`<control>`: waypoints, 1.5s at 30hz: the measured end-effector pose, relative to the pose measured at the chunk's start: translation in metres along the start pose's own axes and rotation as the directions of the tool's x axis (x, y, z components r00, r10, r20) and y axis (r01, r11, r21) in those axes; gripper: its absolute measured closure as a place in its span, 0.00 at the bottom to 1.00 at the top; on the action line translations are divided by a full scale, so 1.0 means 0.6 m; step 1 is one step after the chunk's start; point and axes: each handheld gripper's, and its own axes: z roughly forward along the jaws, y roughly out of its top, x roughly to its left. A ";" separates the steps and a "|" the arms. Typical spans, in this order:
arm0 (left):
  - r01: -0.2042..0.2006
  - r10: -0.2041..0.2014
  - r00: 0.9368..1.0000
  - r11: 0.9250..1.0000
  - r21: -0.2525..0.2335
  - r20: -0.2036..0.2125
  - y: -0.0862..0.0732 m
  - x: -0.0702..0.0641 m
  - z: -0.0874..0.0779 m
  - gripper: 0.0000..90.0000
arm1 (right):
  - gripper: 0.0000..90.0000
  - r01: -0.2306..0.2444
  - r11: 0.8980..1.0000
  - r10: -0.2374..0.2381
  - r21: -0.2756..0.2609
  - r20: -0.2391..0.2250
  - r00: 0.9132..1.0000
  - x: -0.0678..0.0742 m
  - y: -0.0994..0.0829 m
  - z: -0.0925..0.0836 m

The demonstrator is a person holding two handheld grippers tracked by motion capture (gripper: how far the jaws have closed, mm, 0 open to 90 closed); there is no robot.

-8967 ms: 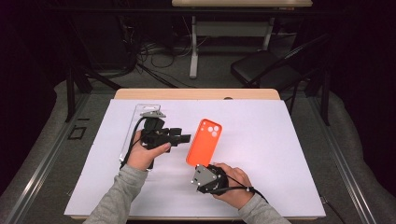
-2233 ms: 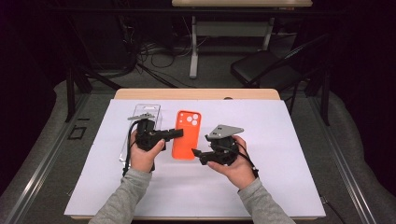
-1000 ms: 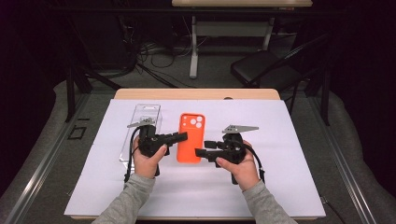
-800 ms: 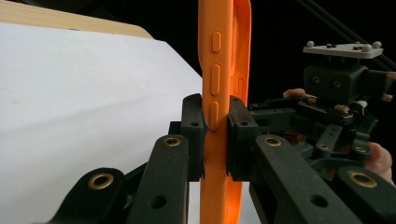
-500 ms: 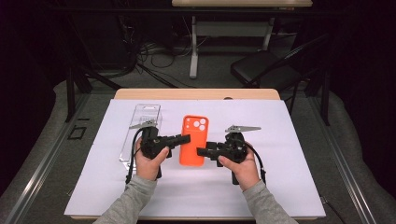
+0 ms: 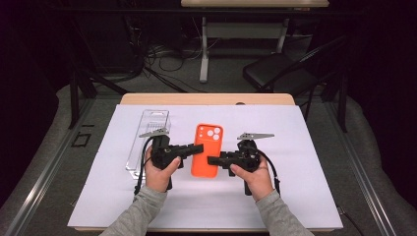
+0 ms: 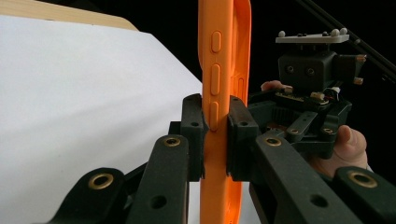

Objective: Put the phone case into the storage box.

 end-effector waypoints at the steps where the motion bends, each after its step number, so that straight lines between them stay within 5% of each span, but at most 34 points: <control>1: -0.001 0.001 1.000 1.000 0.000 0.000 0.000 0.000 0.000 0.90 | 0.61 0.001 1.000 -0.001 0.001 -0.002 1.000 0.000 0.000 0.000; 45: 0.022 -0.023 0.999 1.000 0.014 0.048 -0.002 0.007 0.003 0.90 | 0.81 -0.037 0.999 0.038 0.012 -0.082 0.996 -0.011 -0.003 0.000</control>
